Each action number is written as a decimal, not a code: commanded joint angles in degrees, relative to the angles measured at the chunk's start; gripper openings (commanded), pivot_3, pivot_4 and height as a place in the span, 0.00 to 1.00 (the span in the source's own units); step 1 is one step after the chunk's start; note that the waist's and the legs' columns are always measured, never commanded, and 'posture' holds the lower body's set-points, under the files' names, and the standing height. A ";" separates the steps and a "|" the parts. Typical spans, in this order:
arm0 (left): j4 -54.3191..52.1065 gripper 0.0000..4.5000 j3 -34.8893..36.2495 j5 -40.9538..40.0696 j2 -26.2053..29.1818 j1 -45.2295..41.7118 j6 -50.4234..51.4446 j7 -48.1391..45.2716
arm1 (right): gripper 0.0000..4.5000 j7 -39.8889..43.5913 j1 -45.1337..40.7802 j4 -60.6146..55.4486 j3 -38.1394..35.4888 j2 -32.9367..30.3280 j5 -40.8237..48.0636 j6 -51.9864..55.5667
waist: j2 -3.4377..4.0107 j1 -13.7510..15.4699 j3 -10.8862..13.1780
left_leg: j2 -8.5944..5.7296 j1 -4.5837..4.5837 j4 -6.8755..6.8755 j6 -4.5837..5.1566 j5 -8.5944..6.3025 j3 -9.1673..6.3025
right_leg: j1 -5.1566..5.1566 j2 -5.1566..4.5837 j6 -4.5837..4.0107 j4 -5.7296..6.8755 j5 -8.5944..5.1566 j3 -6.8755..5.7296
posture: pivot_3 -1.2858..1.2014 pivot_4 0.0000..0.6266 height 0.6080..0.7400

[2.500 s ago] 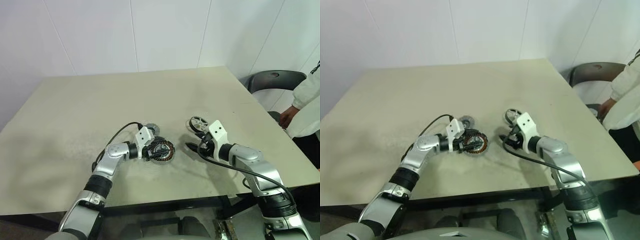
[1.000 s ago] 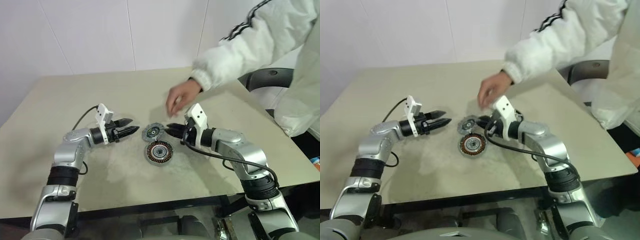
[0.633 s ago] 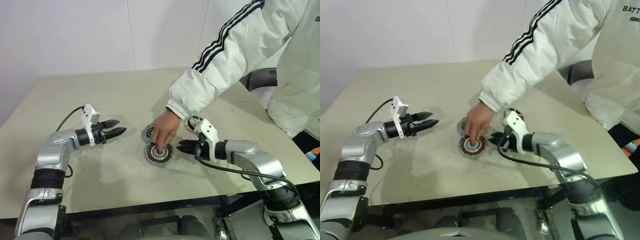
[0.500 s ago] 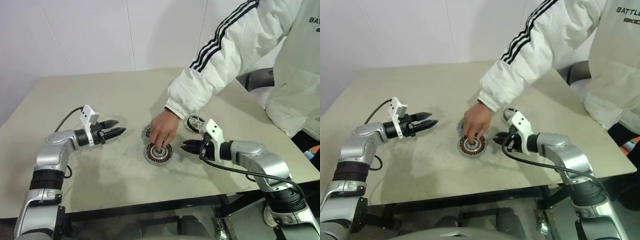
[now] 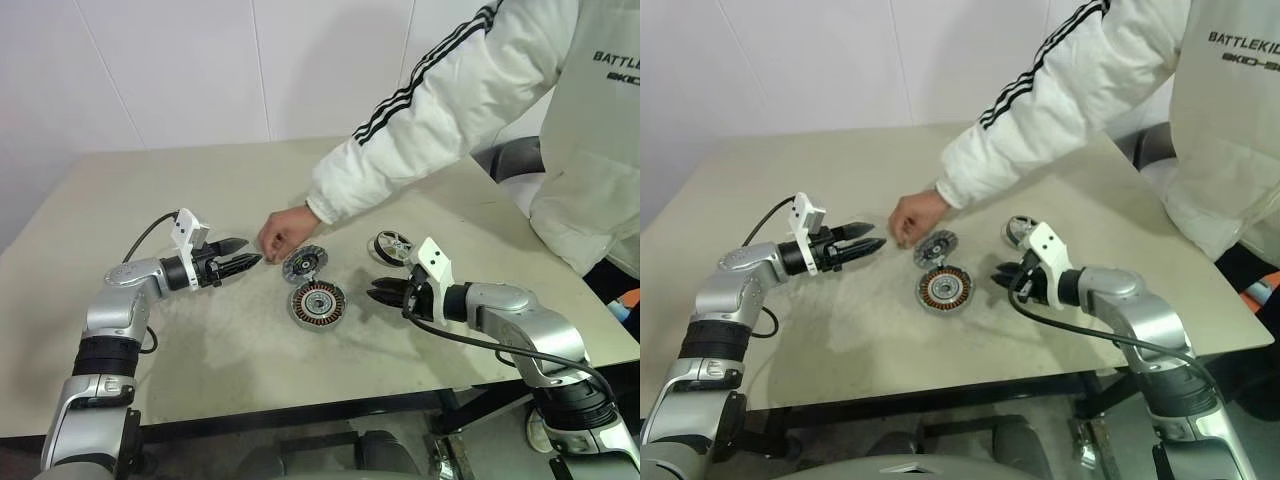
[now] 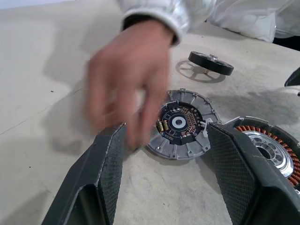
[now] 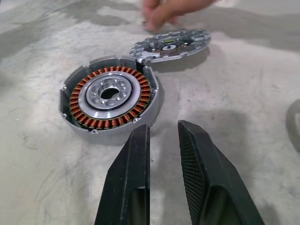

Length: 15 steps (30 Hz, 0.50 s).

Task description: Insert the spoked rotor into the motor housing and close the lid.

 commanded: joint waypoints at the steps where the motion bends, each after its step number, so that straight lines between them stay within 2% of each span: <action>1: -0.28 0.65 0.36 0.21 0.82 -1.31 -1.25 -0.40 | 0.22 -0.73 -0.56 -2.88 -1.13 0.03 0.66 -0.46 | 0.00 0.00 0.00 | 0.00 0.00 0.00 0.00 0.00 0.00 | 0.00 0.00 0.00 0.00 0.00 0.00 | 0.52 0.00 1.00; 4: 0.49 0.65 0.22 0.82 0.90 -1.07 -2.32 -0.40 | 0.22 -0.99 -0.93 -2.58 -0.81 0.32 0.56 -0.70 | 0.00 0.00 0.00 | 0.00 0.00 0.00 0.00 0.00 0.00 | 0.00 0.00 0.02 -0.01 0.01 0.00 | 0.52 0.00 1.00; 15: 12.71 0.65 -0.65 9.87 0.79 -0.53 -19.15 4.73 | 0.22 -1.61 -1.92 -0.76 0.78 1.08 -0.98 -2.02 | 0.00 0.10 0.00 | 0.00 0.01 -0.01 0.00 0.00 0.00 | 0.01 0.00 0.06 -0.01 0.05 0.00 | 0.52 0.00 1.00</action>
